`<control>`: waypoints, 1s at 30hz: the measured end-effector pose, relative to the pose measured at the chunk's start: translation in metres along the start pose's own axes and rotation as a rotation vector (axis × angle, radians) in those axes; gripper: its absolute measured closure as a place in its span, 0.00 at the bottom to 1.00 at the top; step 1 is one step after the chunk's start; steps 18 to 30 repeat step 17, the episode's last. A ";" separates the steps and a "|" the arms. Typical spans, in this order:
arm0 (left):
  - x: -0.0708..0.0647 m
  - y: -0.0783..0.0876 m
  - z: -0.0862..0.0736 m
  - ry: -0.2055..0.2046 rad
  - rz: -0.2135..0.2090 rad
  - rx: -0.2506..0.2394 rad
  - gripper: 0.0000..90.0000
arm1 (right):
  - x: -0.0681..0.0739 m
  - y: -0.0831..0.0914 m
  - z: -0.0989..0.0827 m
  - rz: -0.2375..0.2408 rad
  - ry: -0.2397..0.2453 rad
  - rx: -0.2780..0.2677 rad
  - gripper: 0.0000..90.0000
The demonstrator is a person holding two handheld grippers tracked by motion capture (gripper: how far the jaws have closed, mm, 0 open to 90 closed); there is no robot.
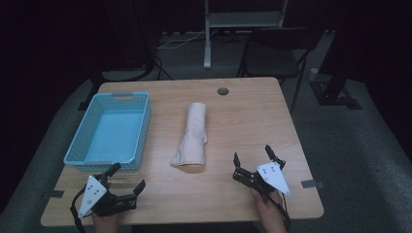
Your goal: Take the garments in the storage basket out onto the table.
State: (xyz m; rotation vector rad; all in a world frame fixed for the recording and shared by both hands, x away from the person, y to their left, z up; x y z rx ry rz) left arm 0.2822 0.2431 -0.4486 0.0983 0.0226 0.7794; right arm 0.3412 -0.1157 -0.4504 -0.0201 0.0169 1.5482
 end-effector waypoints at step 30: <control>0.006 0.009 0.003 0.029 0.059 -0.072 0.00 | 0.000 0.000 0.000 0.000 0.003 -0.001 0.00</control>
Point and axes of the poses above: each handheld gripper's, and its own axes: y roughly backward along the jaws, z roughly out of its top, x roughly to its left, the point moved 9 cm from there along -y, roughly forward along the jaws, and after that the axes turned 14 degrees about -z, right-handed, at the moved point
